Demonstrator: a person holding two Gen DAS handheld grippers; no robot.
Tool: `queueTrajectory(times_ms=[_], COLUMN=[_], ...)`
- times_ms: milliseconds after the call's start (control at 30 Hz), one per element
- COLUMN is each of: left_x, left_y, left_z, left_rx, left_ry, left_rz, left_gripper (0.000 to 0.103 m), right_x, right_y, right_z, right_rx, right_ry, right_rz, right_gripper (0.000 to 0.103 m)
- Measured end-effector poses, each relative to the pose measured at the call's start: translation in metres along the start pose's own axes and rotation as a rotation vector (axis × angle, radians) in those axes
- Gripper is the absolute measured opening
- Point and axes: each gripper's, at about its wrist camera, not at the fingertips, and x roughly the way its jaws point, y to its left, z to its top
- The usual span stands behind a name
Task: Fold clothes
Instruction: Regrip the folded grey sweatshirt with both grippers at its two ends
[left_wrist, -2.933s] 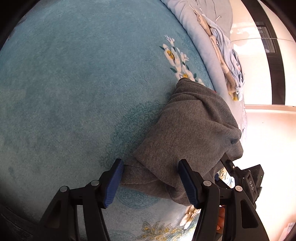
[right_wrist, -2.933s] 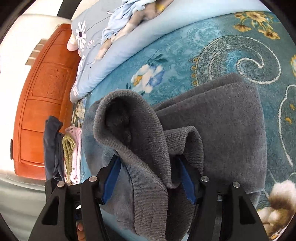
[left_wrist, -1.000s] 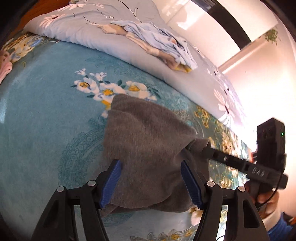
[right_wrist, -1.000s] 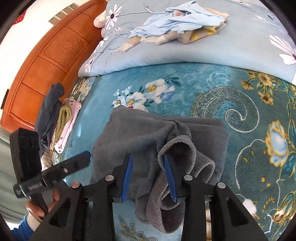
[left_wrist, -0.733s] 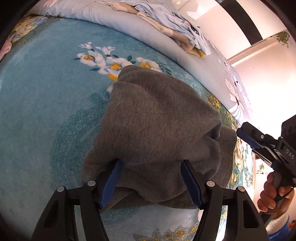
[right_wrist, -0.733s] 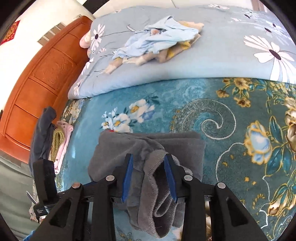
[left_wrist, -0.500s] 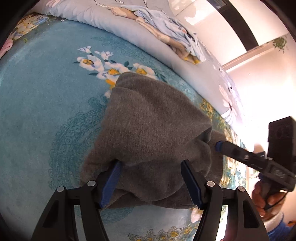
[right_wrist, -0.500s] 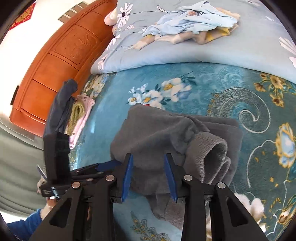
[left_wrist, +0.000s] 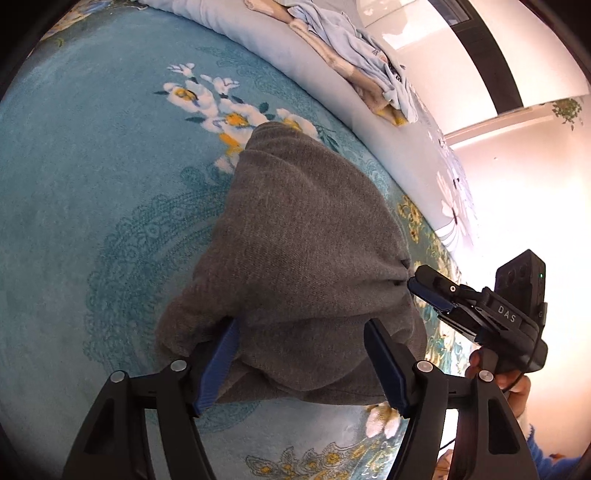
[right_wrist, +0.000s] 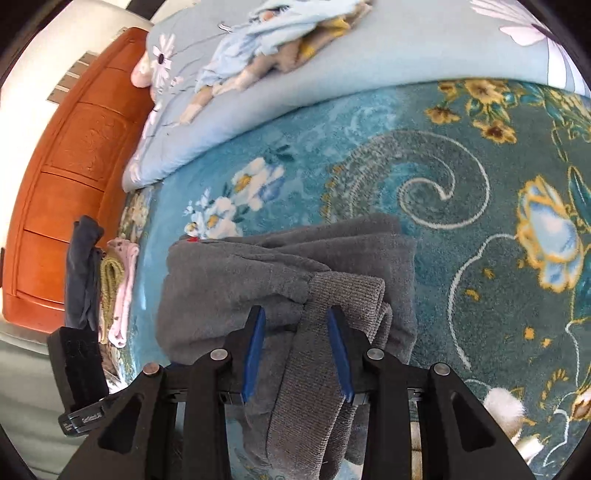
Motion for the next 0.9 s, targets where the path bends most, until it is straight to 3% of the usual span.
queueTrajectory(times_ms=[133,300,400,500,600,900], left_x=[-0.016,-0.031,-0.016,0.001,0.013,0.03], left_y=[0.017,0.041,0.053,0.053,0.043,0.031], left_z=[0.008,0.019,0.023,0.022,0.028,0.025], left_rx=[-0.061,-0.142,-0.14,-0.116,-0.061,-0.022], left_ry=[-0.075,-0.149,-0.106,-0.058,-0.039,-0.01], left_rz=[-0.015,-0.027,0.022,0.038,-0.008,0.001], left_gripper=[0.089,0.103,0.103,0.103,0.103,0.103], right_x=[-0.019,-0.015,-0.006,0.005,0.011,0.028], right_y=[-0.016,-0.052,-0.056,-0.058,-0.063,-0.066], right_z=[-0.002,-0.013,-0.021,-0.028,-0.027,-0.017], right_rx=[0.046,0.184,0.147,0.121,0.11,0.133], right_ry=[-0.066,-0.069,-0.091,-0.059,-0.057,-0.017], right_rz=[0.078,0.137,0.113,0.152,0.178,0.208], right_gripper=[0.07,0.072,0.073,0.073,0.079,0.083])
